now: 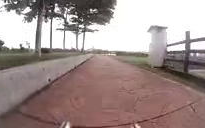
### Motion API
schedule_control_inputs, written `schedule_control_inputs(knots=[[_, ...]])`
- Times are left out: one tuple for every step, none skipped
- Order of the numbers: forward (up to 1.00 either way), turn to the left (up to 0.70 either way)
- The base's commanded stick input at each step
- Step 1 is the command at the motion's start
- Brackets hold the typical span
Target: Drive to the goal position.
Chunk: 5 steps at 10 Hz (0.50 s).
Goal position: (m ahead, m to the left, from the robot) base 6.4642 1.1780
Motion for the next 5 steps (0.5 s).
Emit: schedule_control_inputs(knots=[[0.7, 0.0], [0.7, 0.0], [0.7, 0.0], [0.7, 0.0], [0.7, 0.0]])
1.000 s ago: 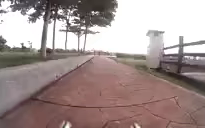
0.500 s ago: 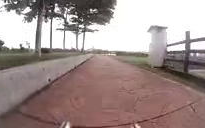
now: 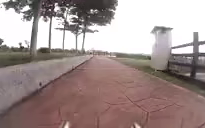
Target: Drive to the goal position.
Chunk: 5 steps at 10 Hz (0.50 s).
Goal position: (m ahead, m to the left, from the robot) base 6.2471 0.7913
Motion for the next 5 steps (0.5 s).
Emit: schedule_control_inputs(knots=[[0.7, 0.0], [0.7, 0.0], [0.7, 0.0], [0.7, 0.0], [0.7, 0.0]])
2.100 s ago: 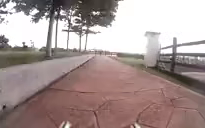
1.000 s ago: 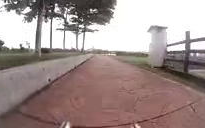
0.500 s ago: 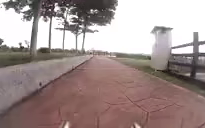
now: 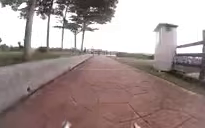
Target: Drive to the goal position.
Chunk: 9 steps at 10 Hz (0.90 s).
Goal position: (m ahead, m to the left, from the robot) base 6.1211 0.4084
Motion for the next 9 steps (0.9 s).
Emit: schedule_control_inputs(knots=[[0.7, 0.0], [0.7, 0.0], [0.7, 0.0], [0.7, 0.0], [0.7, 0.0], [0.7, 0.0], [0.7, 0.0], [0.7, 0.0], [0.7, 0.0]])
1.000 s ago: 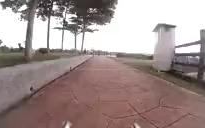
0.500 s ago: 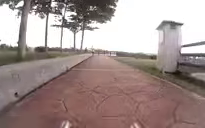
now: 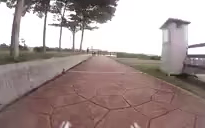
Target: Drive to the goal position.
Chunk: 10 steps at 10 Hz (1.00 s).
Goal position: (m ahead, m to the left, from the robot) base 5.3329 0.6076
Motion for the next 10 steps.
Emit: schedule_control_inputs(knots=[[0.7, 0.0], [0.7, 0.0], [0.7, 0.0], [0.7, 0.0], [0.7, 0.0], [0.7, 0.0], [0.7, 0.0], [0.7, 0.0], [0.7, 0.0], [0.7, 0.0]])
